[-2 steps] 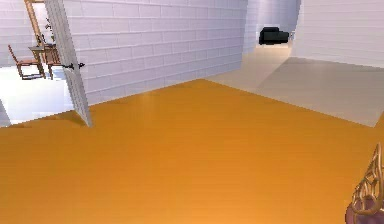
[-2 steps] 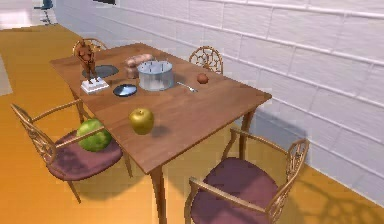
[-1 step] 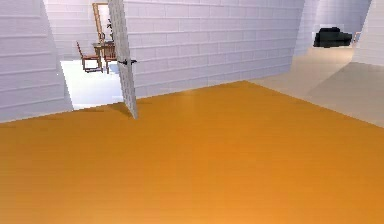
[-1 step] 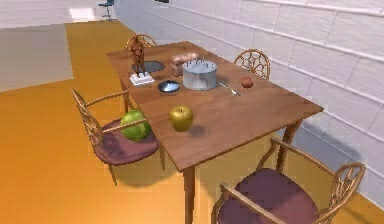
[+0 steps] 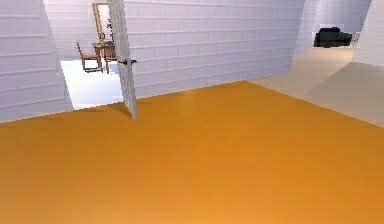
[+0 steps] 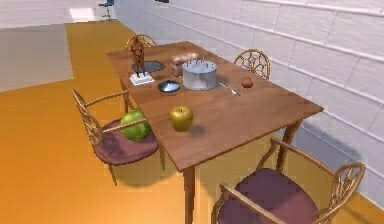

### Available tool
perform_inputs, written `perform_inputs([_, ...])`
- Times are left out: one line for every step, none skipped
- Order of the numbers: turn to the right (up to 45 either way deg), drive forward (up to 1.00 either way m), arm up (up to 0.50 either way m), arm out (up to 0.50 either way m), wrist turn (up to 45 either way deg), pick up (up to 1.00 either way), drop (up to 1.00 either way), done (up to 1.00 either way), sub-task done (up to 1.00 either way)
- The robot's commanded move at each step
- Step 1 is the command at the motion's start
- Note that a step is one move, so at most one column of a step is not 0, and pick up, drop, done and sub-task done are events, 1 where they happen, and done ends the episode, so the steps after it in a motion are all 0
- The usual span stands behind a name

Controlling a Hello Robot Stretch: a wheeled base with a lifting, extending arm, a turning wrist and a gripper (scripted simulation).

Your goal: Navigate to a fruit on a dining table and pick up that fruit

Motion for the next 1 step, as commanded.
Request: perform_inputs([0.0, 0.0, 0.38, 0.0, 0.0, 0.0, 0.0, 0.0, 0.0])
